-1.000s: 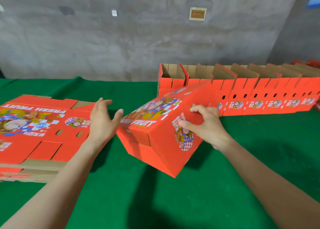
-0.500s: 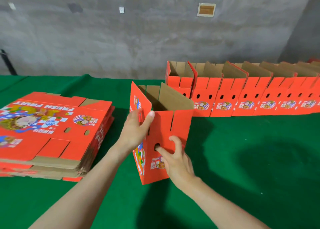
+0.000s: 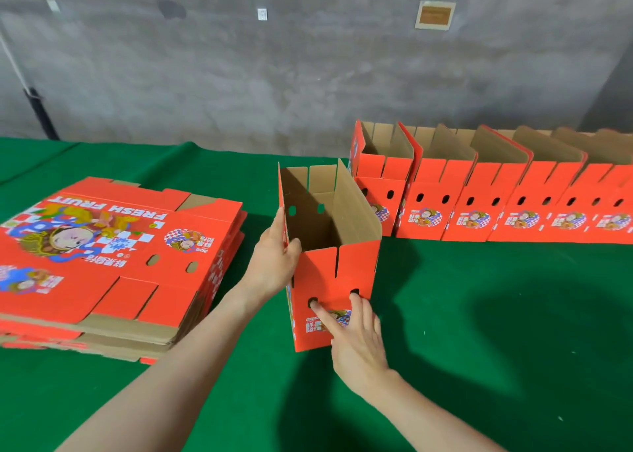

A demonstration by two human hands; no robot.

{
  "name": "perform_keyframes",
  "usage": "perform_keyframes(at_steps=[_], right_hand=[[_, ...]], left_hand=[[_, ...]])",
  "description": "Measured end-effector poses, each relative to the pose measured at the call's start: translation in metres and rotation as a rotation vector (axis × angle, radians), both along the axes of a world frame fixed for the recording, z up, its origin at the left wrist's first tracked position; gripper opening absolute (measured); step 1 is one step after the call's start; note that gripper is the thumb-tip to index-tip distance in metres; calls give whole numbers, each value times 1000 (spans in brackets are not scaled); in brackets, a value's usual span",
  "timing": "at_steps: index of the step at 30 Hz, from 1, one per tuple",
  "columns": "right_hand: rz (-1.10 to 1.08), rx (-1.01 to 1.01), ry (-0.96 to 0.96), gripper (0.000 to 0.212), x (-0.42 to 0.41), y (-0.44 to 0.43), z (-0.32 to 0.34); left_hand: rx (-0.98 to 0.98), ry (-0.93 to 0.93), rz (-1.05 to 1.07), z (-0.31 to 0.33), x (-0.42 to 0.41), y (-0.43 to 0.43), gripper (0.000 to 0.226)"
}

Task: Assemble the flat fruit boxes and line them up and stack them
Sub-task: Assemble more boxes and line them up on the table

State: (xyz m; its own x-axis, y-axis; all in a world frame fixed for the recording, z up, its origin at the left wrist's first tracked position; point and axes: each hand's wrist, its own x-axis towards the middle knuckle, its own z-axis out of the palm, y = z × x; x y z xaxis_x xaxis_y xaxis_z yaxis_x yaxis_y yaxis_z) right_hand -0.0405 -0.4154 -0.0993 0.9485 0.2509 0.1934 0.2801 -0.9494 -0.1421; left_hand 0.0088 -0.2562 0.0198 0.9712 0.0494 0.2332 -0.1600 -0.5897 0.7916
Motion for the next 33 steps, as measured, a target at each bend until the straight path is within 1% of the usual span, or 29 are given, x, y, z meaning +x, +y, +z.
perform_keyframes(at_steps=[2, 4, 7, 9, 11, 13, 15, 16, 19, 21, 23, 24, 26, 33], right_hand=[[2, -3, 105, 95, 16, 8, -4], [-4, -3, 159, 93, 36, 15, -1], [0, -40, 225, 94, 73, 25, 9], [-18, -96, 259, 97, 101, 35, 15], [-46, -139, 303, 99, 129, 47, 20], [-72, -172, 344, 102, 157, 58, 24], [-105, -172, 371, 105, 186, 69, 25], [-121, -159, 376, 107, 200, 73, 25], [-154, -124, 362, 108, 238, 82, 19], [-160, -125, 337, 108, 261, 82, 14], [-161, -135, 305, 107, 285, 78, 10], [-160, -151, 287, 108, 297, 75, 10], [-159, -203, 257, 110, 320, 67, 11], [-281, -377, 258, 106, 365, 32, 24]], left_hand=[[1, -13, -29, -2, 10, 6, 65], [-14, 4, -72, -3, 25, 17, 65], [23, -25, -102, -5, 51, 42, 51], [83, -44, -76, -11, 72, 63, 48], [204, 12, 0, -23, 96, 88, 50], [408, 147, 103, -33, 121, 113, 49], [618, 298, 150, -39, 142, 134, 47], [668, 363, 158, -41, 151, 142, 49], [700, 535, 180, -46, 174, 151, 62], [823, 600, 181, -51, 184, 148, 68], [947, 607, 174, -55, 191, 144, 65], [970, 590, 173, -56, 194, 144, 60], [976, 562, 176, -55, 199, 147, 52], [1044, 587, 181, -52, 206, 145, 52]])
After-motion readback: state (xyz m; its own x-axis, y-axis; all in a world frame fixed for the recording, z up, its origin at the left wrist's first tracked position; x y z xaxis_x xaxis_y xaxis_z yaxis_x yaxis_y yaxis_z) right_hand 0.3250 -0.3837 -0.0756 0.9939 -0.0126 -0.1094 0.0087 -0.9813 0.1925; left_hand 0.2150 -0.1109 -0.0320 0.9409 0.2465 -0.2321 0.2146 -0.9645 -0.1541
